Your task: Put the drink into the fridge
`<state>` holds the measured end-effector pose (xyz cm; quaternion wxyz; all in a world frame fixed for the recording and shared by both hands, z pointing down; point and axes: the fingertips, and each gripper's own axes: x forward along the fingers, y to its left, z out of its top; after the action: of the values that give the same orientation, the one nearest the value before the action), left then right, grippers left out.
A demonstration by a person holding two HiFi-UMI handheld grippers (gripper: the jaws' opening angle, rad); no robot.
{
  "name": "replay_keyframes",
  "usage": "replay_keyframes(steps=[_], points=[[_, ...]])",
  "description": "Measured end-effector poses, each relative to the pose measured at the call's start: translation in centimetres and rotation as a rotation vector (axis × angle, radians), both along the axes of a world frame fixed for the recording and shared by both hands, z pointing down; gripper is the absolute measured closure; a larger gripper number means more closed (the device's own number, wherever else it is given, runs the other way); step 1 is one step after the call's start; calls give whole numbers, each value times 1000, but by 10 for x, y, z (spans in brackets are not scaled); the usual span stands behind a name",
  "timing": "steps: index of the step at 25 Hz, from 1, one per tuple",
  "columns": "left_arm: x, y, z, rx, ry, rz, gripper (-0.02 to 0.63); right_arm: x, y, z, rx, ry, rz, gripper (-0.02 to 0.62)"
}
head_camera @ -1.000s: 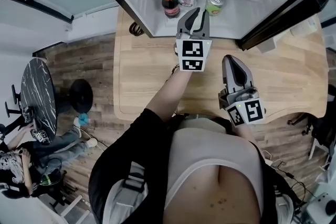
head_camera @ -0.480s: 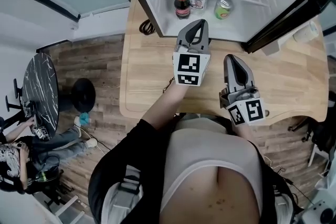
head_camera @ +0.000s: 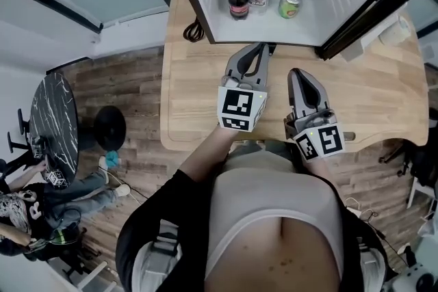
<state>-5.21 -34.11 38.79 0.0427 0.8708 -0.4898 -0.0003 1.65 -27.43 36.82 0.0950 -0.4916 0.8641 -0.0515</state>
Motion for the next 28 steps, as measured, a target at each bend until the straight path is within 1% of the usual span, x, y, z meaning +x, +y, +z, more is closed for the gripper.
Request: replay_keyframes(steps=[4, 7, 12, 17, 22, 26, 28], points=[[-4, 16, 2, -13, -1, 12, 600, -6, 7, -6, 19, 10, -14, 568], [-7, 27, -2, -2, 12, 5, 600, -9, 11, -11, 34, 14, -28, 568], [-5, 45, -10, 14, 2, -9, 600, -10, 26, -15, 50, 16, -54, 568], [10, 72, -12, 7, 8, -5, 600, 2, 52, -19, 59, 30, -64, 568], [28, 108, -18, 26, 16, -13, 600, 25, 84, -17, 43, 17, -59, 568], [44, 140, -16, 14, 20, -12, 600, 31, 123, -30, 135, 127, -73, 568], [50, 158, -18, 15, 30, -16, 600, 32, 141, -33, 142, 130, -96, 568]])
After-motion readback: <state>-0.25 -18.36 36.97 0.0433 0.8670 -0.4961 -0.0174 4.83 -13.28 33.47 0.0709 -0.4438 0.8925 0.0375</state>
